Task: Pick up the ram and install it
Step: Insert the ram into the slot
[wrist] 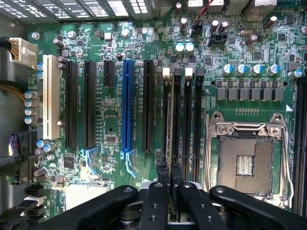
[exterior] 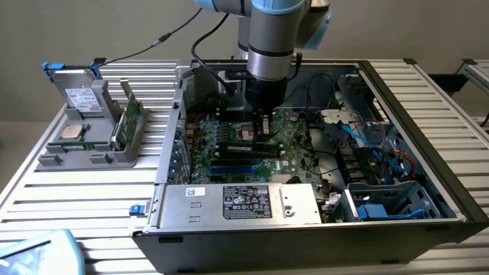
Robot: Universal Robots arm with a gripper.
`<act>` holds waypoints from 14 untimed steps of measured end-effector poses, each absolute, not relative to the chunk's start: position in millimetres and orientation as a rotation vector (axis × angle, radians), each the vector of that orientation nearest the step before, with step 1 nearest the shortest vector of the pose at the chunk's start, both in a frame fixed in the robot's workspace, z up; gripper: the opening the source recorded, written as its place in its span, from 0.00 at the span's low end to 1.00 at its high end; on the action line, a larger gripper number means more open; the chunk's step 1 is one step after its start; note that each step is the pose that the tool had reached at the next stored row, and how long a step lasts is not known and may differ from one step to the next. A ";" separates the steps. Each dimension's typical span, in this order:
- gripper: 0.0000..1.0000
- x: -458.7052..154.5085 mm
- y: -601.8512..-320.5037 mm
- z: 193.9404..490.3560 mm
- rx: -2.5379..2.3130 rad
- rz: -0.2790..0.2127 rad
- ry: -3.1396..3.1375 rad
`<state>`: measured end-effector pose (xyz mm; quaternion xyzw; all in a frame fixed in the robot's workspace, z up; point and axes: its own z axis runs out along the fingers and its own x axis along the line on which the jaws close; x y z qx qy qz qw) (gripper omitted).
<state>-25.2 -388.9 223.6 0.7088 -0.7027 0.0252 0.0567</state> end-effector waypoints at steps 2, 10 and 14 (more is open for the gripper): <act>0.13 -26.1 -388.9 223.6 2.148 0.079 -2.130; 0.13 -26.2 -387.2 225.0 2.147 0.082 -2.129; 0.13 -26.2 -386.7 226.9 2.147 0.083 -2.129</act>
